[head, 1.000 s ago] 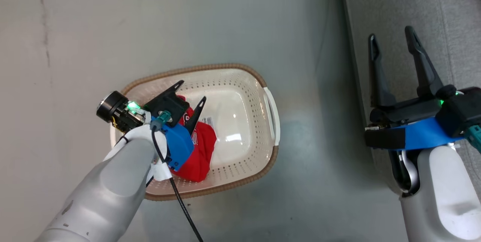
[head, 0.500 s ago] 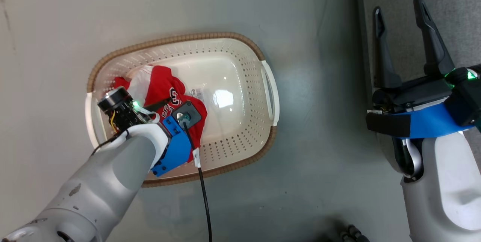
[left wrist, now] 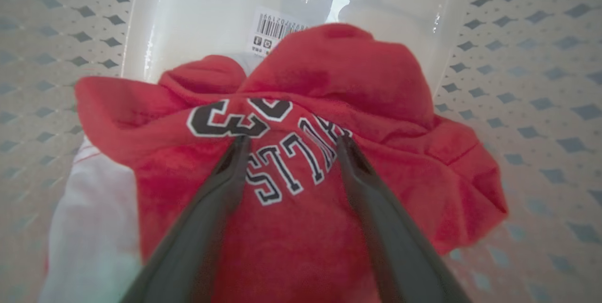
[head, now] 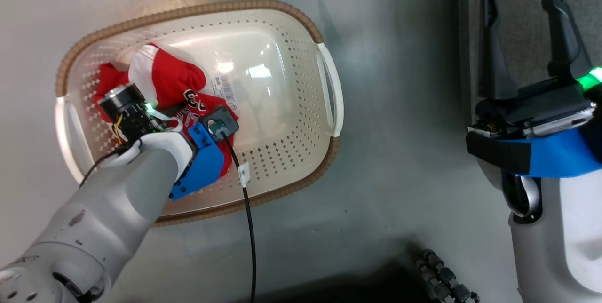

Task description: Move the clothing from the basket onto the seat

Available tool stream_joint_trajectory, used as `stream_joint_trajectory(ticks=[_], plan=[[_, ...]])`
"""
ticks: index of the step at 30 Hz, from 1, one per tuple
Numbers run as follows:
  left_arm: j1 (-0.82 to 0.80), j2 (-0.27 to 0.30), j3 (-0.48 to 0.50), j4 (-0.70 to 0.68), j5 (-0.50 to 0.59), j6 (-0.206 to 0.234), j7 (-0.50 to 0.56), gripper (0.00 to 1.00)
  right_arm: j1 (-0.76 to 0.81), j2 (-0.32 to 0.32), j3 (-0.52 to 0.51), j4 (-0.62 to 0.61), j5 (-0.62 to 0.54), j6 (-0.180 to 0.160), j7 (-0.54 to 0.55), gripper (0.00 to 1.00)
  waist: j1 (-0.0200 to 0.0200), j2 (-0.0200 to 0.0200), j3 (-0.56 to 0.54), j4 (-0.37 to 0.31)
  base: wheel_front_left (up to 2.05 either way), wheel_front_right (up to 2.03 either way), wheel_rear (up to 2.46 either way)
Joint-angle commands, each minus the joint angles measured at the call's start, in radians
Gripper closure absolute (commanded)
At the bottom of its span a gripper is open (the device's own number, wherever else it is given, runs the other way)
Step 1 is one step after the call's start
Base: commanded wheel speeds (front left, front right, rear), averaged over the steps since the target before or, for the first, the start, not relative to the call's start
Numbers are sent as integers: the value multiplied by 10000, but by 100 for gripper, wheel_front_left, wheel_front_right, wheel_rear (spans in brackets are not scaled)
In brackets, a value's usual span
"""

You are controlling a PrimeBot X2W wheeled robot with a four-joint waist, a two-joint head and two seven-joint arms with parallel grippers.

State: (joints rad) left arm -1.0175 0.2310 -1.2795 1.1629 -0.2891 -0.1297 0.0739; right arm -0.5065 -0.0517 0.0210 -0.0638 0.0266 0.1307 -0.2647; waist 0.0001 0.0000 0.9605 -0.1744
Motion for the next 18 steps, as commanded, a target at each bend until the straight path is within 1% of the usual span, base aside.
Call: stream_joint_trajectory(ticks=[1,7,11,12,13,14,18], plan=[[-249,113,-31,105,45,-14,115,0,-2,22,-55,-254,-104,1,5,0,-1,0,372,-135,0,0,0],[-558,97,-32,233,235,-14,231,0,182,22,-185,-887,-221,1,5,0,-1,0,772,-181,0,0,0],[-704,-27,-31,274,270,-14,553,0,261,22,-185,-1168,-264,1,5,0,-1,0,903,-179,0,0,0],[-798,-80,-31,273,251,-14,768,58,291,22,-155,-1244,-272,1,5,0,-1,0,933,-172,0,0,0],[-798,-80,-31,273,251,-14,768,58,291,22,-155,-1244,-272,1,5,0,-1,0,933,-172,0,0,0],[-848,-156,-31,225,300,-14,920,100,287,22,-138,-1273,-278,1,5,0,-1,0,938,-158,0,0,0],[-652,-140,-31,208,362,-14,1038,100,279,23,-149,-1291,-308,1,5,0,-1,0,913,-109,0,0,0]])
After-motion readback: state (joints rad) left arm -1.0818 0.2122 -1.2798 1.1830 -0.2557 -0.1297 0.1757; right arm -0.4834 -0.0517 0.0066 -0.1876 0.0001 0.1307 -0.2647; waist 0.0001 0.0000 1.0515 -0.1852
